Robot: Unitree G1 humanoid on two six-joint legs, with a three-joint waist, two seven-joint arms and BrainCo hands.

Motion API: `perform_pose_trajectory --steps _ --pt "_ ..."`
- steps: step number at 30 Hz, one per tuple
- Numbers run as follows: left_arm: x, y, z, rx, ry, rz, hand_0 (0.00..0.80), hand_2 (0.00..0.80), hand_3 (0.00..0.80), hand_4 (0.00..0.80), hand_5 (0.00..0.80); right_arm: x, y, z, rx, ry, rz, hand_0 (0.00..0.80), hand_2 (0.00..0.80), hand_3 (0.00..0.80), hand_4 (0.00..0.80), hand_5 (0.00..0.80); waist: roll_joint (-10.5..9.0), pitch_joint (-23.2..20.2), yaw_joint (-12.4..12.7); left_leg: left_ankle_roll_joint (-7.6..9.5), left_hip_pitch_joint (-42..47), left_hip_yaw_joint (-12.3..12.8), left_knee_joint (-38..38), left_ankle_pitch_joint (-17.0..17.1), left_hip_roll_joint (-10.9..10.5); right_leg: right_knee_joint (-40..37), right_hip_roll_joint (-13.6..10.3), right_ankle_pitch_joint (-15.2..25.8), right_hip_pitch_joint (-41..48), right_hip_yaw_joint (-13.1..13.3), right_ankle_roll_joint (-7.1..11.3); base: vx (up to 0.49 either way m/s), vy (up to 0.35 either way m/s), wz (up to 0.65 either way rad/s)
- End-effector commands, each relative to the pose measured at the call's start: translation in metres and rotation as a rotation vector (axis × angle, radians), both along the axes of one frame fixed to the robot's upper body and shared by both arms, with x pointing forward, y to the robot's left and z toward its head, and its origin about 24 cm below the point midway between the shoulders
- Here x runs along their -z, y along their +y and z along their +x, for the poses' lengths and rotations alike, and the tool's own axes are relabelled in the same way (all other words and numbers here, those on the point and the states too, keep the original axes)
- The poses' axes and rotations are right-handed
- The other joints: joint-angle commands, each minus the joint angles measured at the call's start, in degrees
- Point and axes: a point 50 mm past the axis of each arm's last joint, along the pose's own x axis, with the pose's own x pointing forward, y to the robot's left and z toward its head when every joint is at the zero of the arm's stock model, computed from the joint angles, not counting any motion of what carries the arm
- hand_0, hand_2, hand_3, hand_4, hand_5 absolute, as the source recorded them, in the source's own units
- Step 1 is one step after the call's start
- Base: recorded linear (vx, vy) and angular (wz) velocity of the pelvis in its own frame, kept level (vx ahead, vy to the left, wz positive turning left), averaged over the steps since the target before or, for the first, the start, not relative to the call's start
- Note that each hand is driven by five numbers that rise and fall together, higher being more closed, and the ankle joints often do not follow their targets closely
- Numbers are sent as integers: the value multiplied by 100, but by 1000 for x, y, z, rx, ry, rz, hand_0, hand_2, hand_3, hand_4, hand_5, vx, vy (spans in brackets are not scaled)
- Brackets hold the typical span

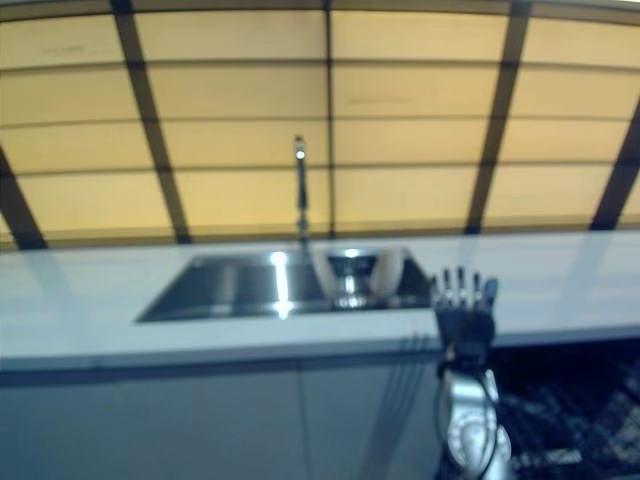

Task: Take plates into dishwasher

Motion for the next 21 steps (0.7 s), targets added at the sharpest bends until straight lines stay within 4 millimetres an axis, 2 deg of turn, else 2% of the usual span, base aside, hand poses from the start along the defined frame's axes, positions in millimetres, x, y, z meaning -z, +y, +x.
perform_pose_trajectory --steps 1,5,8,9,11,12,14,16,18,21 --pt "-2 1 19 44 -10 21 0 0 0 0 0 -54 6 -3 37 -293 -105 0 0 0 0 0 -336 66 173 677 -78 126 19 -227 -473 274 -358 122 -225 79 150 16 59 0" --pt "-2 4 18 44 -11 24 0 0 0 0 0 -56 8 -7 70 -320 -303 0 0 0 0 0 -342 92 189 739 -76 122 19 -229 -540 415 -402 131 -324 138 215 21 89 -1" --pt "-2 5 16 42 -9 25 0 0 0 0 0 -60 1 -9 204 -289 -516 0 0 0 0 0 -359 121 190 783 -70 116 42 -248 -585 539 -442 157 -388 188 256 13 81 -6" --pt "-2 5 16 44 -10 24 0 0 0 0 0 -62 -2 -10 311 -246 -674 0 0 0 0 0 -372 139 189 800 -74 114 64 -262 -609 612 -463 184 -428 217 279 2 88 -8" --pt "-3 6 16 43 -12 25 0 0 0 0 0 -66 -8 -11 448 -197 -870 0 0 0 0 0 -381 165 178 824 -78 118 88 -265 -633 715 -486 223 -485 260 301 -10 84 -6" --pt "-3 6 16 40 -15 26 0 0 0 0 0 -66 -12 -11 573 -127 -1039 0 0 0 0 0 -392 192 166 849 -86 116 116 -275 -653 825 -508 266 -543 296 313 -24 101 -3" --pt "-3 9 16 29 -25 27 0 0 0 0 0 -69 -28 -11 707 -51 -1255 0 0 0 0 0 -419 267 135 900 -148 118 284 -343 -694 1078 -559 373 -663 367 308 -39 112 -8" --pt "-4 11 17 26 -31 28 0 0 0 0 0 -69 -36 -10 717 3 -1329 0 0 0 0 0 -443 317 116 932 -190 107 399 -393 -721 1252 -598 467 -734 406 293 -34 90 -17" --pt "-5 13 20 33 -37 31 0 0 0 0 0 -65 -43 -6 613 47 -1288 0 0 0 0 0 -464 393 100 975 -255 85 545 -448 -746 1536 -659 610 -848 464 268 -36 105 -20" --pt "-7 15 26 53 -38 40 0 0 0 0 0 -61 -44 -3 562 69 -1272 0 0 0 0 0 -475 464 86 1022 -306 21 687 -505 -773 1877 -735 784 -979 528 218 -27 107 -25"
